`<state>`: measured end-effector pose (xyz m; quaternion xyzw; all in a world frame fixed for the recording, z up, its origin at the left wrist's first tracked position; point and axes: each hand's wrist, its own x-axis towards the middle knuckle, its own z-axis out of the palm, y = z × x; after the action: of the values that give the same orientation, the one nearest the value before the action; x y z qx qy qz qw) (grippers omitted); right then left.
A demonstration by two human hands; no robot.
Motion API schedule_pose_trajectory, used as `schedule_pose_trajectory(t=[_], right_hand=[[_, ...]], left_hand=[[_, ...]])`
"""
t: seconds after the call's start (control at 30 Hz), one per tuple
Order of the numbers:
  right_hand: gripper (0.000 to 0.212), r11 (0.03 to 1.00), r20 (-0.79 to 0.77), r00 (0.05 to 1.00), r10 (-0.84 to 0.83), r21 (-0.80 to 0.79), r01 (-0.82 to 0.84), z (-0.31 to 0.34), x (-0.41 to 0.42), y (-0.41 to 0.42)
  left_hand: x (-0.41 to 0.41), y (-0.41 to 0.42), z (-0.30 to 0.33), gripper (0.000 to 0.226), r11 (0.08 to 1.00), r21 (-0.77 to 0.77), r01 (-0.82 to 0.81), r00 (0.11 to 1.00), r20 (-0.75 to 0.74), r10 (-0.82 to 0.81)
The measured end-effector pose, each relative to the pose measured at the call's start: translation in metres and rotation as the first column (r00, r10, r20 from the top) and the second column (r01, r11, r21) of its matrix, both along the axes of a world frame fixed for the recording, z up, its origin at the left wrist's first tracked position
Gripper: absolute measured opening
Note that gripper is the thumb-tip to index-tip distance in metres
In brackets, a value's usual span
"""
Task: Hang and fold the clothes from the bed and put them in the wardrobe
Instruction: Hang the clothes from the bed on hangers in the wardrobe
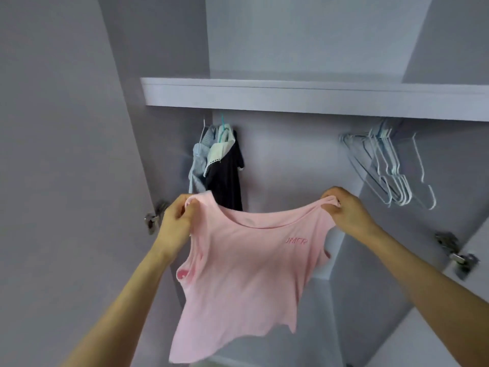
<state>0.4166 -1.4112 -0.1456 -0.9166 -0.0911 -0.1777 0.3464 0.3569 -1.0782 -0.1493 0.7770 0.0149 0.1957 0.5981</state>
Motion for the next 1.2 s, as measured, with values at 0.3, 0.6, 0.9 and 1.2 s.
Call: schedule_pose_trajectory(t=[0.3, 0.6, 0.9, 1.2], right_hand=[[0.016, 0.952, -0.036, 0.954, -0.297, -0.082, 0.294, -0.011, 0.016, -0.071], [0.013, 0.930, -0.194, 0.911, -0.364, -0.115, 0.348, -0.018, 0.060, -0.111], [0.041, 0.839, -0.068, 0.842, -0.535, -0.162, 0.520, -0.026, 0.083, -0.136], [0.030, 0.714, -0.047, 0.763, -0.644, -0.394, 0.579, -0.027, 0.106, -0.137]], left_hand=[[0.060, -0.035, -0.014, 0.028, 0.977, 0.162, 0.136, 0.981, -0.161, -0.109], [0.095, -0.129, 0.000, 0.027, 0.986, 0.056, 0.159, 0.986, -0.064, -0.155], [0.111, -0.171, 0.004, 0.026, 0.982, 0.105, 0.160, 0.986, 0.019, -0.163], [0.109, -0.166, 0.003, 0.027, 0.968, 0.180, 0.176, 0.983, 0.028, -0.184]])
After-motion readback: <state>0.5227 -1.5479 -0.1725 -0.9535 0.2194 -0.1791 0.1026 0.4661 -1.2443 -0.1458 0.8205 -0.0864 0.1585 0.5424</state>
